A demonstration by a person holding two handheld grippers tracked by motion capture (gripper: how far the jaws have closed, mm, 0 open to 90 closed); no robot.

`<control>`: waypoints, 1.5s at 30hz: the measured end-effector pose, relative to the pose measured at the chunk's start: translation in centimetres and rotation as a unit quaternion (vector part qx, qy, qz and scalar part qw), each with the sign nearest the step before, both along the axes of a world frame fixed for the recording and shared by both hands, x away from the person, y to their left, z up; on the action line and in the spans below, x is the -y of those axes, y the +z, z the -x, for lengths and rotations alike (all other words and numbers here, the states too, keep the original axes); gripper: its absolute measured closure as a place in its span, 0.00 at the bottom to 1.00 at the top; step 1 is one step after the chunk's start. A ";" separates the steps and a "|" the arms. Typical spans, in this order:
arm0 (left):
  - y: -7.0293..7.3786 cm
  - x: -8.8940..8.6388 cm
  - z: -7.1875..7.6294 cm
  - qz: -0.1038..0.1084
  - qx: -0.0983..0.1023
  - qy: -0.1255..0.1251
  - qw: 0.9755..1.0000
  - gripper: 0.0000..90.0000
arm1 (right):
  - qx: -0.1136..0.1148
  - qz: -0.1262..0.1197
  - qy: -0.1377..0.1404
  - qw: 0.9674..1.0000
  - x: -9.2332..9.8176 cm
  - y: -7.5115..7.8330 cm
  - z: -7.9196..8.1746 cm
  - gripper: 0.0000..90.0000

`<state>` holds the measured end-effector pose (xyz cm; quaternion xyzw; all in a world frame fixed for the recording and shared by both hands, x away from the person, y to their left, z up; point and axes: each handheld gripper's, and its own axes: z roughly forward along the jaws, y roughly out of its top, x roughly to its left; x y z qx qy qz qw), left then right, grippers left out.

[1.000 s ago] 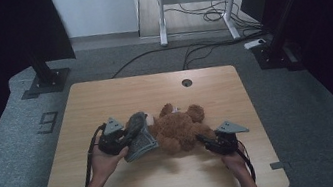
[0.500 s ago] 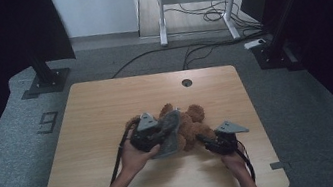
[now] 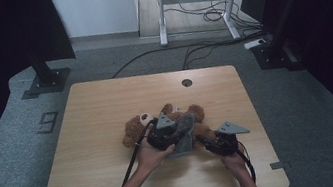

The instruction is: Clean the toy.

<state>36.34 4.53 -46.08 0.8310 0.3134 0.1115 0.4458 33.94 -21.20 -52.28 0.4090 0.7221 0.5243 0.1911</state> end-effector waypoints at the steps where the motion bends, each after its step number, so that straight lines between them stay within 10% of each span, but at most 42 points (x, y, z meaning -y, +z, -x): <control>1: 0.0 0.0 0.0 0.000 0.000 0.000 1.000 0.83 | 0.000 0.000 0.000 1.000 0.0 0.0 0.0 0.66; 5: -0.3 -3.2 0.1 -0.013 0.011 0.033 0.999 0.83 | 0.001 0.001 0.001 1.000 0.0 0.0 0.1 0.66; 9: -1.3 -7.8 -0.2 0.026 -0.018 0.050 0.998 0.84 | 0.000 0.001 0.006 1.000 0.0 0.0 0.1 0.66; 22: -1.8 -14.4 0.8 0.018 0.003 0.116 0.993 0.84 | -0.002 0.002 0.007 1.000 0.0 -0.1 0.2 0.66; 35: -3.8 -17.5 -0.1 -0.022 -0.022 0.171 0.985 0.84 | -0.003 -0.001 0.007 1.000 0.2 -0.1 0.1 0.66; 45: -1.4 -16.7 0.6 0.011 -0.003 0.152 0.988 0.84 | -0.004 -0.004 0.009 1.000 0.3 -0.1 0.1 0.66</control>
